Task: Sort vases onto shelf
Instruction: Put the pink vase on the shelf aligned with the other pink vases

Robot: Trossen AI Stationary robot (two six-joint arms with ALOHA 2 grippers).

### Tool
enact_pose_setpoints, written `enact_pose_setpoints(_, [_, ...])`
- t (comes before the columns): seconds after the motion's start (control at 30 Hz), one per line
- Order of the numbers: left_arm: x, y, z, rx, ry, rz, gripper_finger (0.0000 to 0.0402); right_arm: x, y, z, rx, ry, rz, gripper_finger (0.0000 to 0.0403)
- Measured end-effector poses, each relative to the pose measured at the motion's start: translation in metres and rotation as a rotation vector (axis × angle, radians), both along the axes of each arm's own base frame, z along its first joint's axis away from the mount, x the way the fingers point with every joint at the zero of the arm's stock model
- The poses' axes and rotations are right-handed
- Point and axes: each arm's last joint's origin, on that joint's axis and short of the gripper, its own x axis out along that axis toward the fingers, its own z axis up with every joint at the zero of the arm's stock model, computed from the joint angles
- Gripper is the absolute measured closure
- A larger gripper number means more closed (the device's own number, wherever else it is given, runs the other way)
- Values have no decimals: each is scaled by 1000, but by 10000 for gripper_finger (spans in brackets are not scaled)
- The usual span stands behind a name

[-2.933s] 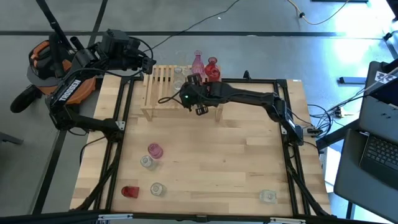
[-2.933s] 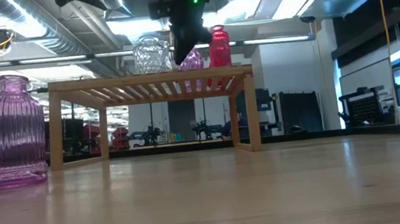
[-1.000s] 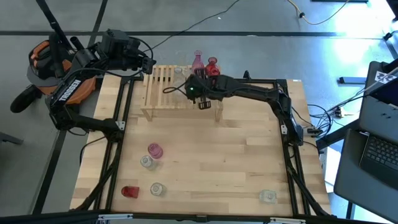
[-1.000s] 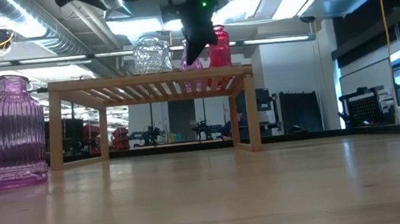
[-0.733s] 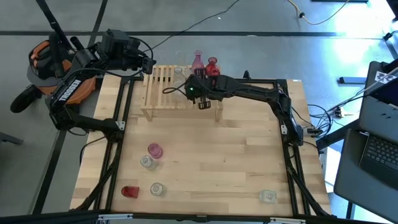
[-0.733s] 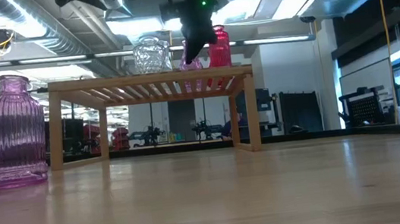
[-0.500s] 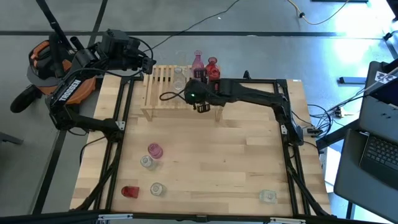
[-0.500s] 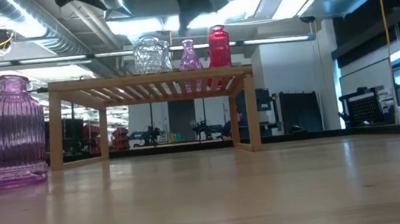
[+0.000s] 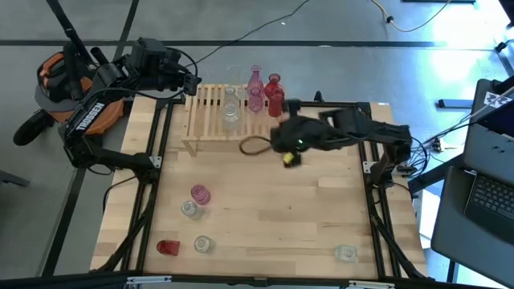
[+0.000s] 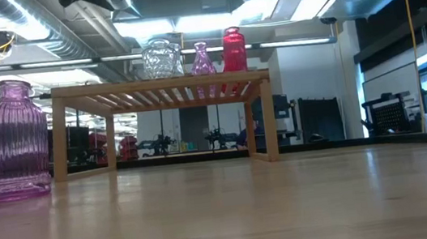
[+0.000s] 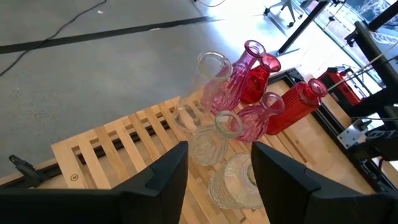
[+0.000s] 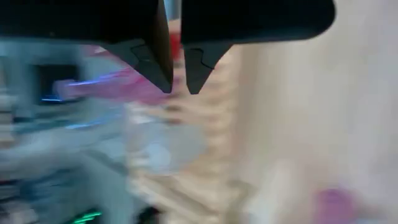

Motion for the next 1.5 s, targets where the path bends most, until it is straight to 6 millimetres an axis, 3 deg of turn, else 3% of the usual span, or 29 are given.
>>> enact_pose_setpoints(0.17, [0, 0, 0, 0, 0, 0, 233, -25, 31, -18, 198, 247, 43, 403])
enact_pose_setpoints(0.4, [0, 0, 0, 0, 0, 0, 233, -48, 91, -54, 293, 388, 130, 403])
enact_pose_setpoints(0.53, [0, 0, 0, 0, 0, 0, 233, -68, 117, -93, 313, 522, 62, 403])
enact_pose_setpoints(0.73, [0, 0, 0, 0, 0, 0, 233, -114, 142, -165, 389, 674, -71, 403])
enact_pose_setpoints(0.87, [0, 0, 0, 0, 0, 0, 233, -146, 153, -198, 546, 554, -142, 403])
enact_pose_setpoints(1.03, [0, 0, 0, 0, 0, 0, 233, -172, 159, -216, 730, 235, -165, 403])
enact_pose_setpoints(1.13, [0, 0, 0, 0, 0, 0, 233, -169, 160, -220, 790, -47, -135, 403])
enact_pose_setpoints(1.23, [0, 0, 0, 0, 0, 0, 233, -152, 157, -224, 771, -280, -92, 403])
enact_pose_setpoints(1.37, [0, 0, 0, 0, 0, 0, 233, -121, 142, -232, 737, -355, -12, 403])
enact_pose_setpoints(1.5, [0, 0, 0, 0, 0, 0, 233, -84, 113, -245, 729, -375, 12, 403])
